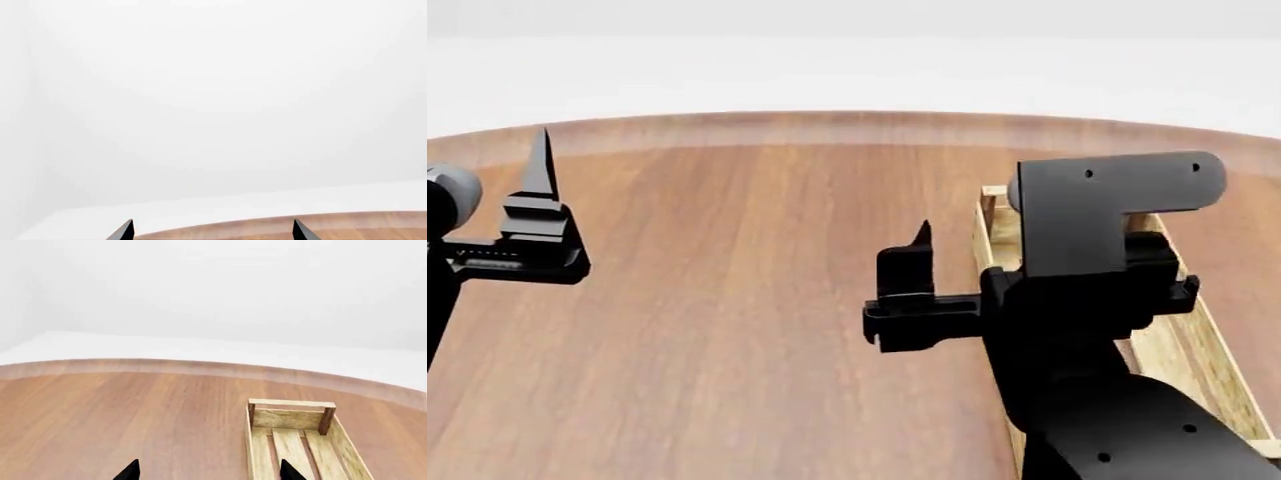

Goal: Stack the right bowl on the left bowl and place them in the tray.

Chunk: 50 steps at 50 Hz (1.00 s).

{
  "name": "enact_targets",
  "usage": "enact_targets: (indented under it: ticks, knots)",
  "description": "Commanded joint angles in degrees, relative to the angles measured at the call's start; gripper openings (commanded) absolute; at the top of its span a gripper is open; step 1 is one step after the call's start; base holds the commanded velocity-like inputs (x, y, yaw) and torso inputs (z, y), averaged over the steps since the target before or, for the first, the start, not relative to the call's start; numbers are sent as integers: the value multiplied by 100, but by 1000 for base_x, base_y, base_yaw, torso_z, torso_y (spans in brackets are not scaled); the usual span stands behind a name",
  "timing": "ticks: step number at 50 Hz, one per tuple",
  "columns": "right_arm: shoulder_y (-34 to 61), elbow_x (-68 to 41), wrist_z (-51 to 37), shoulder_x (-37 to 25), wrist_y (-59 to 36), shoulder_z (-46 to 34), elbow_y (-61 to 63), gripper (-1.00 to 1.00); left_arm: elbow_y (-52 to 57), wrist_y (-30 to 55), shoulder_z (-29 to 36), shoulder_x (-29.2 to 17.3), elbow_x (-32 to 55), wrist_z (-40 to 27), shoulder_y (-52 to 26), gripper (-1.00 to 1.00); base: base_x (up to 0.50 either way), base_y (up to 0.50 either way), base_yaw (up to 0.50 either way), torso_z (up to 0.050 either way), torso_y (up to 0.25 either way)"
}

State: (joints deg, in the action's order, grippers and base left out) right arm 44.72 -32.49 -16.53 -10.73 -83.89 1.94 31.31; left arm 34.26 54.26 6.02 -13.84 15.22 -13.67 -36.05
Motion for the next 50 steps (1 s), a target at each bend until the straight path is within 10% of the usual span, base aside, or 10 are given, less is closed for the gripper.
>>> enact_targets:
  ticks: [1,20,50]
  knots:
    - [216,-1742,-1096,-144,-599,358,-660,100,-18,-14,-1,-25,29,-18,3,100,0,0,0,0,0]
    - [233,-5793,-4234,-1027,-491,102,-1936,100,-97,-48,-3,-83,56,-45,-15,100,0,0,0,0,0]
    - [-771,-7281,-5150,-1797,27,-426,-1828,100,-152,-101,-21,-122,121,-107,10,100,0,0,0,0,0]
